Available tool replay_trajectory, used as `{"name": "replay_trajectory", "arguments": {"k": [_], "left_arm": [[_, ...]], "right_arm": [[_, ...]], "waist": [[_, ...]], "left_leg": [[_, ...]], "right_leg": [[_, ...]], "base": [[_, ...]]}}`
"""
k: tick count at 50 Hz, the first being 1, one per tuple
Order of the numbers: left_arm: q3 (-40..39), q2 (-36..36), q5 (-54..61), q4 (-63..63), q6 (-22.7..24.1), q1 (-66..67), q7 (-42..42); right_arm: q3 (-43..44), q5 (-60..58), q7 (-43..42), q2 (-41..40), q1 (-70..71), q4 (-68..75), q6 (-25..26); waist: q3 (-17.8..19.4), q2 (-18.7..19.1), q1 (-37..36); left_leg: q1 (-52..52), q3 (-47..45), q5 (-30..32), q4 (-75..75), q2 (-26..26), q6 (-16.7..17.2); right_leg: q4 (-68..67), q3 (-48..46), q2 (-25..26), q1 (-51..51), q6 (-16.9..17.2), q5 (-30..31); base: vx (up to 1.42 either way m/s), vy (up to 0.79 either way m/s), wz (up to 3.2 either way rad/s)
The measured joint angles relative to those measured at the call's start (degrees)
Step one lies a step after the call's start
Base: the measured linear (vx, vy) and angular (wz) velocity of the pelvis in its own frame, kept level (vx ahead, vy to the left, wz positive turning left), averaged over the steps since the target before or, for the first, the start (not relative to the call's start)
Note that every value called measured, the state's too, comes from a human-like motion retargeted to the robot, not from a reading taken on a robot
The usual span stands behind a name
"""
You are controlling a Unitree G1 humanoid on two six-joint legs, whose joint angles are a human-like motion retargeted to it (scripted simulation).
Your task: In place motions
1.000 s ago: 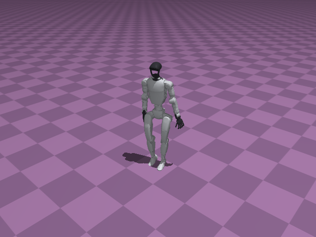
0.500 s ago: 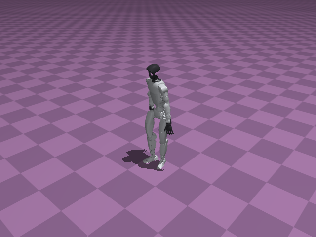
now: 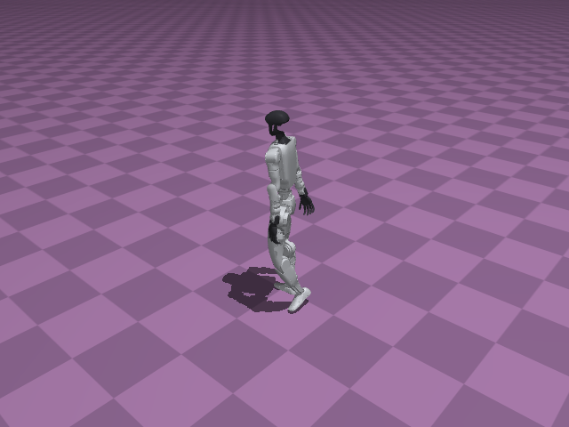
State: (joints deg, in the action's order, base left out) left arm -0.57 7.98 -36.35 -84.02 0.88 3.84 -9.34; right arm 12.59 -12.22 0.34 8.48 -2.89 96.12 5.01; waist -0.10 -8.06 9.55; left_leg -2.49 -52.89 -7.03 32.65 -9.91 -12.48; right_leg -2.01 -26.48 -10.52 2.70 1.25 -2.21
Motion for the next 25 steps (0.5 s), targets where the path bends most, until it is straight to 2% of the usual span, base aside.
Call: {"name": "replay_trajectory", "arguments": {"k": [2, 3, 5, 7, 10, 12, 13, 15, 17, 20, 25], "left_arm": [[1.09, -0.54, 0.48, 0.91, 0.30, -0.65, 0.32], [1.60, -0.91, 1.02, 1.36, 0.49, -1.23, 0.73], [2.21, -1.65, 1.84, 2.41, 1.18, -2.17, 1.87], [2.74, -2.31, 1.68, 3.95, 2.19, -2.62, 3.27], [4.04, -2.91, 0.54, 6.18, 3.59, -2.50, 3.93], [4.83, -3.16, -0.34, 6.47, 4.19, -2.24, 3.55], [5.21, -3.19, -0.79, 6.30, 4.32, -1.76, 3.49], [5.59, -3.50, -1.50, 5.52, 4.23, -1.72, 4.13], [4.59, -3.59, -2.15, 4.55, 3.62, -2.68, 4.76], [4.31, -3.13, -2.20, 4.39, 3.34, -3.29, 4.97], [3.91, -3.05, -2.27, 4.37, 3.21, -2.13, 4.56]], "right_arm": [[-0.24, -0.78, 0.35, 0.06, -0.02, -0.47, 0.40], [-0.23, -1.23, 0.16, 0.01, 0.33, -0.85, 0.75], [-0.39, -1.71, -0.66, -0.16, 1.05, -1.78, 0.87], [-0.92, -1.50, -0.95, 0.03, 1.78, -2.77, 0.33], [-1.63, -1.79, -0.14, 0.16, 2.59, -4.58, -0.09], [-1.87, -2.18, -0.08, -0.13, 3.05, -5.65, -0.08], [-1.92, -2.28, -0.35, -0.40, 2.99, -5.97, -0.15], [-1.56, -2.28, -0.97, -0.72, 3.52, -6.54, -0.01], [-2.30, -0.23, -1.71, -1.60, 4.42, -7.03, -0.26], [-3.25, 3.39, -0.54, -1.95, 5.04, -6.72, -1.45], [-3.68, 0.58, 0.57, -1.53, 4.41, -6.18, -0.72]], "waist": [[0.33, 0.88, -0.45], [0.91, 0.96, -1.43], [1.80, 1.28, -3.14], [1.95, 2.40, -4.45], [1.81, 5.03, -5.22], [1.48, 6.48, -5.60], [0.63, 6.86, -4.84], [-1.80, 8.44, 0.24], [-1.20, 8.01, -1.56], [-0.20, 7.66, -0.40], [-2.12, 7.68, -3.32]], "left_leg": [[6.68, 13.70, -2.28, 5.93, 1.02, 0.40], [9.36, 19.25, -3.61, 7.41, 3.20, 0.72], [12.63, 27.14, -6.31, 6.89, 8.06, 1.38], [13.61, 30.82, -6.96, 1.72, 11.06, 2.18], [11.98, 31.07, -5.64, -11.69, 12.77, 3.42], [10.69, 30.72, 0.16, -20.10, 14.55, -0.34], [9.79, 32.41, -0.80, -21.05, 16.27, -1.97], [8.74, 23.59, -2.13, -20.63, 12.34, -2.39], [12.27, 33.78, 0.27, -20.38, 15.40, -1.21], [9.85, 33.77, 0.17, -22.02, 15.74, -1.15], [11.09, 36.50, 0.91, -22.77, 16.55, -0.71]], "right_leg": [[0.77, 0.22, 1.27, -0.69, -0.65, 0.63], [0.76, 1.47, 1.57, -0.87, -0.85, 0.84], [0.41, 3.79, 1.80, -0.89, -0.92, 1.25], [0.18, 5.73, 2.68, -0.67, -1.03, 1.53], [0.04, 7.63, 5.07, -0.98, -1.12, 1.77], [0.14, 8.99, 6.66, -1.68, -1.01, 1.79], [0.24, 9.15, 7.17, -2.03, -0.94, 1.59], [0.05, 5.89, 6.81, -1.09, 0.35, 1.34], [-0.43, 9.37, 6.71, -0.94, 1.20, 1.73], [-1.42, 8.14, 6.17, -2.17, 2.53, 1.69], [-5.57, 7.08, 4.96, -1.69, 7.19, 2.00]], "base": [[0.15, -0.07, -0.67], [0.09, -0.04, -1.19], [0.05, 0.01, -1.37], [0.10, 0.07, -1.26], [0.18, 0.08, -0.98], [0.20, 0.03, -0.71], [0.22, 0.04, 0.22], [0.13, 0.14, 0.81], [0.00, 0.12, -0.35], [0.08, 0.09, 0.26], [0.11, 0.08, 0.46]]}}
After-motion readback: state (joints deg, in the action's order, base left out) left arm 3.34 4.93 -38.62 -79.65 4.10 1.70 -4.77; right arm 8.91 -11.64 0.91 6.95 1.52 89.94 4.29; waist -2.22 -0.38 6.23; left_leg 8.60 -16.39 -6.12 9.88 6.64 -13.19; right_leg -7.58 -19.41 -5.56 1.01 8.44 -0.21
